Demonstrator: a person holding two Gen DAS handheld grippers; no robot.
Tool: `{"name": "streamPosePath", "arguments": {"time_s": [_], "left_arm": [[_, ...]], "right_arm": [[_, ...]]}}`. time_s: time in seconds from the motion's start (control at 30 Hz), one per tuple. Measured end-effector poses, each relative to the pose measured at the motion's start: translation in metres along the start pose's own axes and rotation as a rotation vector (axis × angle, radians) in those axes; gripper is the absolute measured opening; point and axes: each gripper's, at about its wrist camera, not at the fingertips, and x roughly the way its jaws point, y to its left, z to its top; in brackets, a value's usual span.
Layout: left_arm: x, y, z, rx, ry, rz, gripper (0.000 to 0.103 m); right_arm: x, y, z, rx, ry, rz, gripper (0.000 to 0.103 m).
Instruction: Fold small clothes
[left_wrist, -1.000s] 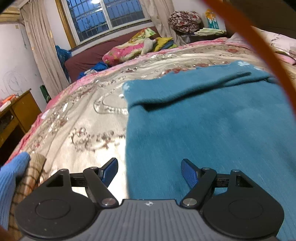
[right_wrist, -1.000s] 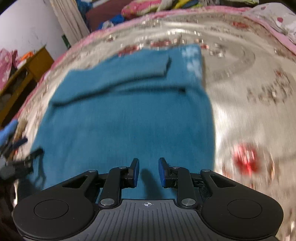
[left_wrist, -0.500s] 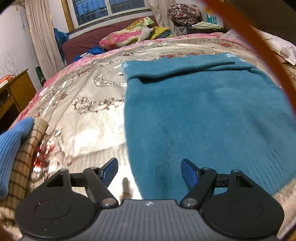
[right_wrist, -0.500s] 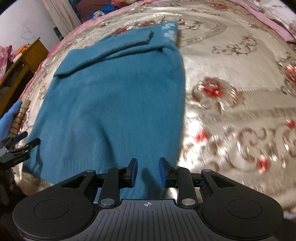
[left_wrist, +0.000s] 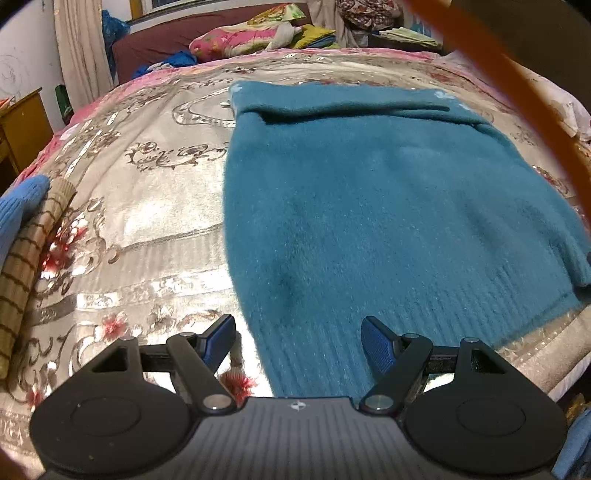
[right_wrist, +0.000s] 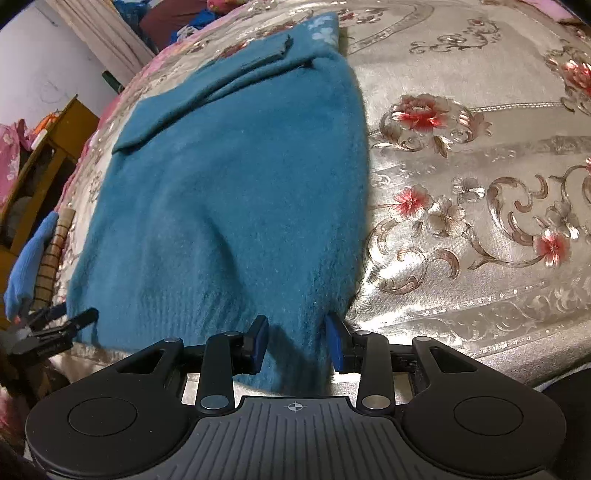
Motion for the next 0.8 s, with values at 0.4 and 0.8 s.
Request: {"name": "streamPosePath", "arguments": {"time_s": [0.4, 0.8], "left_arm": [[-0.01, 0.014, -0.002, -0.026, 0.027, 0.071, 0.052], [-0.003, 0.028, -0.001, -0.13, 0.04, 0.021, 0.062]], "right_arm": [[-0.026, -0.001, 0.001, -0.091, -0.054, -0.088, 0.01], [-0.019, -0.007, -0.004, -0.005, -0.036, -0.083, 0.02]]}}
